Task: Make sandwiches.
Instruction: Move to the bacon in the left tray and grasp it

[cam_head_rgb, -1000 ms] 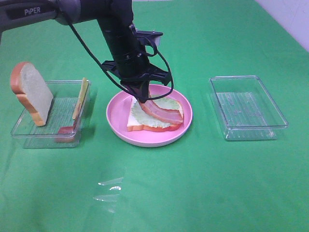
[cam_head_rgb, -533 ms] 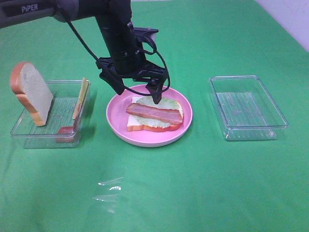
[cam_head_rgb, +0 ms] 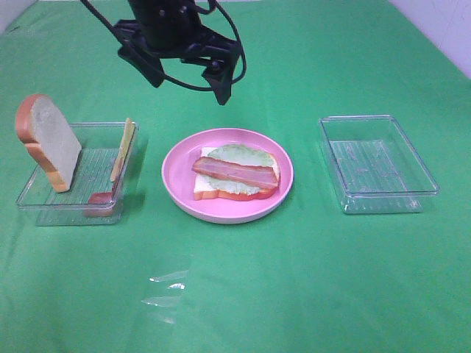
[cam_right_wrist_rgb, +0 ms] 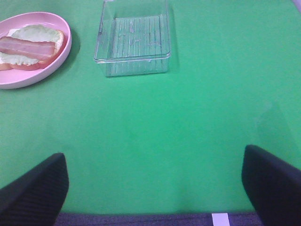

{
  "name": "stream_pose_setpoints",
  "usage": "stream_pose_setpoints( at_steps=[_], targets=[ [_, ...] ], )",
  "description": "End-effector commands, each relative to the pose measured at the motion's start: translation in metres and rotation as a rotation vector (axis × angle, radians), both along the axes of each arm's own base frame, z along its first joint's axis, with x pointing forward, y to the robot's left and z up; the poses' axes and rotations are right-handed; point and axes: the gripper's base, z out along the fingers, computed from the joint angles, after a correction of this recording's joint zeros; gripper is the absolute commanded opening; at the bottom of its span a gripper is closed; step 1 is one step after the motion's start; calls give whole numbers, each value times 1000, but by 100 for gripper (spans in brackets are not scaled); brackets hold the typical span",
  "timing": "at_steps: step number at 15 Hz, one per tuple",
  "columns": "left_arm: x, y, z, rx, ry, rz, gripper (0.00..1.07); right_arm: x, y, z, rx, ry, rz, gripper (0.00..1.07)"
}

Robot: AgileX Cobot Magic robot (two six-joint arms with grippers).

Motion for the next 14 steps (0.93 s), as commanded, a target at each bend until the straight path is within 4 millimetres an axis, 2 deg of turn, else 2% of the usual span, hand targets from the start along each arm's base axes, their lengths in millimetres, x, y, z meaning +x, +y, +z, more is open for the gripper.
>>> stream_pose_setpoints(
  at_steps=[1,3,5,9,14],
  targets=[
    [-30,40,5,76,147,105,100,-4,1,-1,8,-33,3,96],
    [-49,87,-7,101,254,266,100,-4,1,-1,8,-33,3,96],
    [-48,111,-20,112,296,330,99,-4,1,-1,8,-33,3,96],
    [-38,102,-23,71,186,271,94,-4,1,-1,9,-33,4,96],
    [-29,72,-69,100,204,217,87,-4,1,-1,9,-33,4,96]
  ],
)
